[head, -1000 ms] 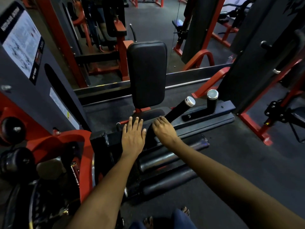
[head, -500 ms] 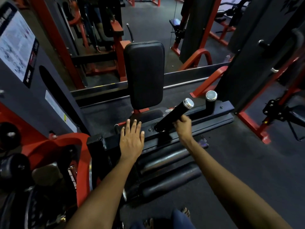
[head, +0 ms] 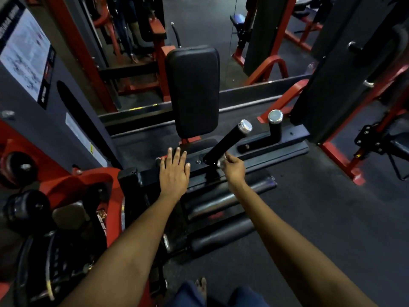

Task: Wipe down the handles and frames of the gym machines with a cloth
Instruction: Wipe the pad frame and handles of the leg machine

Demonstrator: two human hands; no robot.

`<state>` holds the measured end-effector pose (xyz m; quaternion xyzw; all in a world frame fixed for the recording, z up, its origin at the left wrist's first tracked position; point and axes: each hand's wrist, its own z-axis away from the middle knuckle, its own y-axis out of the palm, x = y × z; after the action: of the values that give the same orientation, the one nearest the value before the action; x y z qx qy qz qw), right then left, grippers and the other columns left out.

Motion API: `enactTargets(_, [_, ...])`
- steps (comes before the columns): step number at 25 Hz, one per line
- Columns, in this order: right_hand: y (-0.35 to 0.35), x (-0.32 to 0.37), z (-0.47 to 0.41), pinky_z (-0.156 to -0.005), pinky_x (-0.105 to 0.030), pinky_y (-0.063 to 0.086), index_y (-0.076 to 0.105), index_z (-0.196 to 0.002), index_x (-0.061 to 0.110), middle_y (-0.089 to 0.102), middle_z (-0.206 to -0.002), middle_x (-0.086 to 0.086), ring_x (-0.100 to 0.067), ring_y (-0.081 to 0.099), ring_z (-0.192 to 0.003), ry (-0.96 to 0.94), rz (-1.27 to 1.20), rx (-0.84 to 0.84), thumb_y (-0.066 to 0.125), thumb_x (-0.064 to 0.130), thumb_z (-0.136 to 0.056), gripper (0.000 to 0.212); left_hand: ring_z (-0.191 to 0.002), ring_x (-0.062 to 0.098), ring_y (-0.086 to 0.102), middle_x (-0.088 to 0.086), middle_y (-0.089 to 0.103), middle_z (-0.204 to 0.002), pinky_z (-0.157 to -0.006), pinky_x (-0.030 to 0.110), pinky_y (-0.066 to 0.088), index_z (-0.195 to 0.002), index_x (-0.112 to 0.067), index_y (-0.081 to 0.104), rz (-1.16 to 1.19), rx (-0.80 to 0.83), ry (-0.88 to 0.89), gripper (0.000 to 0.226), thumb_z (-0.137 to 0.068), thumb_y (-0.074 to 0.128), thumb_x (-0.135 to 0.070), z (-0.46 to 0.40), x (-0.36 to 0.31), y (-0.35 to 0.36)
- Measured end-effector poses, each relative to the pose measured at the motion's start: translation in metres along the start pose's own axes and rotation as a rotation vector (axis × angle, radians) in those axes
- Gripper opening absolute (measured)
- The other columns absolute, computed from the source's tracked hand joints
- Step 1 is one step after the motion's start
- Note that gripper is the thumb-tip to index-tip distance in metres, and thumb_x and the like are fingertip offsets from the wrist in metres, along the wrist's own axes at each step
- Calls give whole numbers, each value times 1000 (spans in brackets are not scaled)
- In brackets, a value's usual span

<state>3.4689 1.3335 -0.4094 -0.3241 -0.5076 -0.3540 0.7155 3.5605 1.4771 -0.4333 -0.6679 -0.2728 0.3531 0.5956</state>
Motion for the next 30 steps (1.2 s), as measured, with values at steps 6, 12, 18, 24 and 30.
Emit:
enactTargets(6, [-81,32,19,-68,-24,48,73,-99,9,71,-86,-10,-15,60,-75,-149,355,79,56,1,-85,23,-148,22,6,3,9,-161,-120,42,10,-152,-14,20,136,48,-75,56,-103,30,-39,31,-27,-33])
enactTargets(12, [-177,78,78,-49,-17,35,70,-104,4,70,-86,-19,-20,60,-69,-382,521,107,53,3,-88,23,-143,19,27,3,34,-154,-115,32,23,-144,-16,41,141,-7,-21,48,-100,39,-37,105,-122,-78])
enactTargets(18, [-266,67,111,-53,-19,39,70,-106,11,70,-89,-6,-3,50,-54,-443,521,112,49,-2,-88,31,-142,16,28,1,36,-153,-115,31,23,-144,-18,41,196,-60,27,48,-100,40,-38,158,-211,-88])
enactTargets(24, [-308,51,89,-55,-5,41,69,-108,8,70,-92,-5,-5,59,-68,-437,542,102,49,-7,-85,35,-144,13,23,-2,32,-154,-117,30,21,-146,-20,38,241,-81,22,50,-101,37,-41,174,-252,-74])
enactTargets(30, [-306,58,16,-72,-26,53,71,-106,10,70,-93,-5,-15,67,-81,-482,569,135,54,-5,-85,31,-145,12,21,-2,30,-155,-118,27,18,-148,-20,33,269,-110,-57,51,-102,36,-40,112,-264,-48])
